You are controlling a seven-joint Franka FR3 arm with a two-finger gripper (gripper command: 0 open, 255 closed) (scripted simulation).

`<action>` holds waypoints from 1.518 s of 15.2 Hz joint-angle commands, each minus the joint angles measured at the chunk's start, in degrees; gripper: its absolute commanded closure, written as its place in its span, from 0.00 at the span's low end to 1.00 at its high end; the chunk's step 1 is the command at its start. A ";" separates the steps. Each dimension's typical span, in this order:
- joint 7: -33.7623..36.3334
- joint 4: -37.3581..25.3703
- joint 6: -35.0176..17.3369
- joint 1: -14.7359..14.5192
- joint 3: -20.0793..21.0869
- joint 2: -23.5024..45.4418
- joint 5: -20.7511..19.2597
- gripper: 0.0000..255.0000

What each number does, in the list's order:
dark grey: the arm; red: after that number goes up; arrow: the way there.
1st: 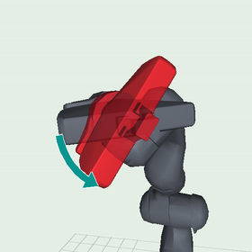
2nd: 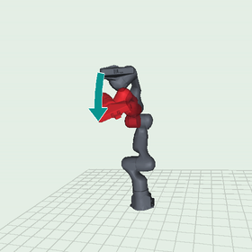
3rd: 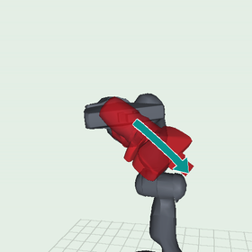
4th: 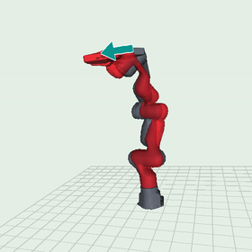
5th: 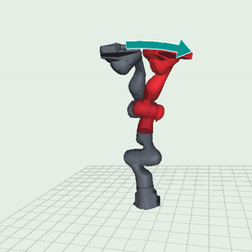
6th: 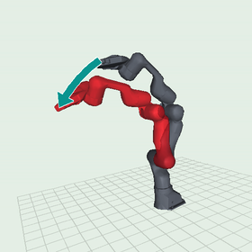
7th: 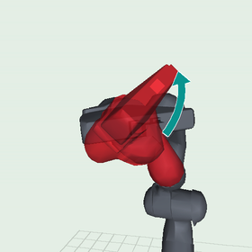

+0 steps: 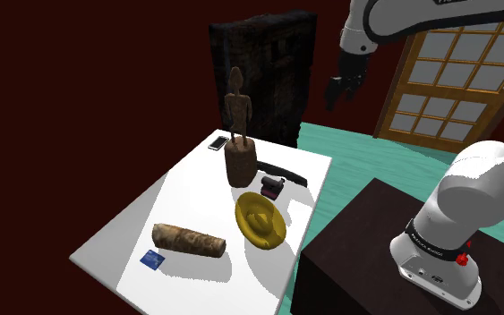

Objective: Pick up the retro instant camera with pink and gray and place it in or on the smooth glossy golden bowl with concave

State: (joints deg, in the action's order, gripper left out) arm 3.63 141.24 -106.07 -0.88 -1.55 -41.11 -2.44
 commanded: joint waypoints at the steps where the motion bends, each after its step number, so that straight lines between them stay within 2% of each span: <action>1: 0.69 1.45 -3.71 -0.31 0.56 2.48 0.19 0.00; 12: 4.18 5.21 -24.91 -1.40 3.24 21.73 0.10 0.00; 23: 9.80 -0.85 -42.13 -2.07 5.17 46.98 -3.83 0.00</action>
State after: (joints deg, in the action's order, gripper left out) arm 12.78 141.61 -147.04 -2.80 3.52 3.39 -5.74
